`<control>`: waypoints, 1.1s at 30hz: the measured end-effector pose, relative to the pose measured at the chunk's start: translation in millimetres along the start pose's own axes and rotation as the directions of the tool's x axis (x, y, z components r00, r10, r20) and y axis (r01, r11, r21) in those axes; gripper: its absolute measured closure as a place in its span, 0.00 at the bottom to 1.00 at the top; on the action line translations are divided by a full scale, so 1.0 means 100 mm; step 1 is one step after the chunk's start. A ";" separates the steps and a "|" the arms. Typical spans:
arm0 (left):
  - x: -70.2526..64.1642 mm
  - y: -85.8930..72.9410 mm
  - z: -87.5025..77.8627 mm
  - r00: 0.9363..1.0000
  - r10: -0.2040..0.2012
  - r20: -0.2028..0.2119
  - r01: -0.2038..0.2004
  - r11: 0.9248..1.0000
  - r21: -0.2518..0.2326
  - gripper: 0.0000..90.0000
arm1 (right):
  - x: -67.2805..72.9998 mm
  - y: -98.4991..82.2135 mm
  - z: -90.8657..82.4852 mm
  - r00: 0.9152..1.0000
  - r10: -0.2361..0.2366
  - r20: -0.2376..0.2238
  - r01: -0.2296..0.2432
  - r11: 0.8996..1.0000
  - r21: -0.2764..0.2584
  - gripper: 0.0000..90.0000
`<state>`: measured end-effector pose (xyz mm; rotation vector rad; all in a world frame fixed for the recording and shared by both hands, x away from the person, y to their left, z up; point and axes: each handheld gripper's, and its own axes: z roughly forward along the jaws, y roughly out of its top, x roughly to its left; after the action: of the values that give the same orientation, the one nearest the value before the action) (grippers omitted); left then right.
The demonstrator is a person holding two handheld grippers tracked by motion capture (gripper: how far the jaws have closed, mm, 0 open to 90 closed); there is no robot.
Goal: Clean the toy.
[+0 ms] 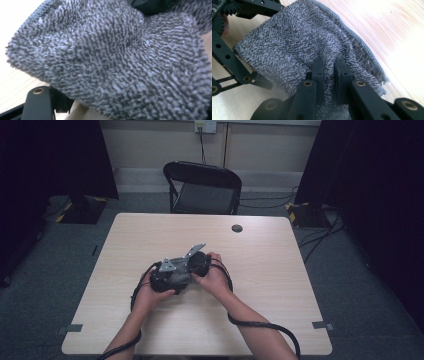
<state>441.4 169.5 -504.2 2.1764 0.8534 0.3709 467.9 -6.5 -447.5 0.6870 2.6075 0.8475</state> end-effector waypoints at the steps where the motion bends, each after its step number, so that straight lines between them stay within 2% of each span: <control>1: 0.00 0.00 0.00 1.000 0.000 0.000 0.000 1.000 0.000 0.27 | 0.00 0.01 0.01 1.000 -0.004 0.001 0.004 1.000 0.000 0.90; 13: 0.00 0.00 0.00 1.000 -0.004 0.002 0.004 1.000 -0.001 0.27 | -0.05 0.04 0.04 1.000 0.011 0.017 -0.011 1.000 0.009 0.90; 26: 0.00 0.00 0.00 1.000 -0.009 0.005 0.009 1.000 -0.001 0.27 | -0.21 0.01 0.05 0.998 0.059 0.023 -0.059 0.998 0.012 0.90; 33: 0.00 0.00 0.00 1.000 -0.009 0.005 0.009 1.000 -0.002 0.27 | -0.29 -0.03 0.05 0.997 0.064 0.048 -0.066 0.998 0.025 0.90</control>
<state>441.1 169.1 -504.5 2.1704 0.8596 0.3615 493.2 -21.2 -449.4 0.7933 2.5719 0.8066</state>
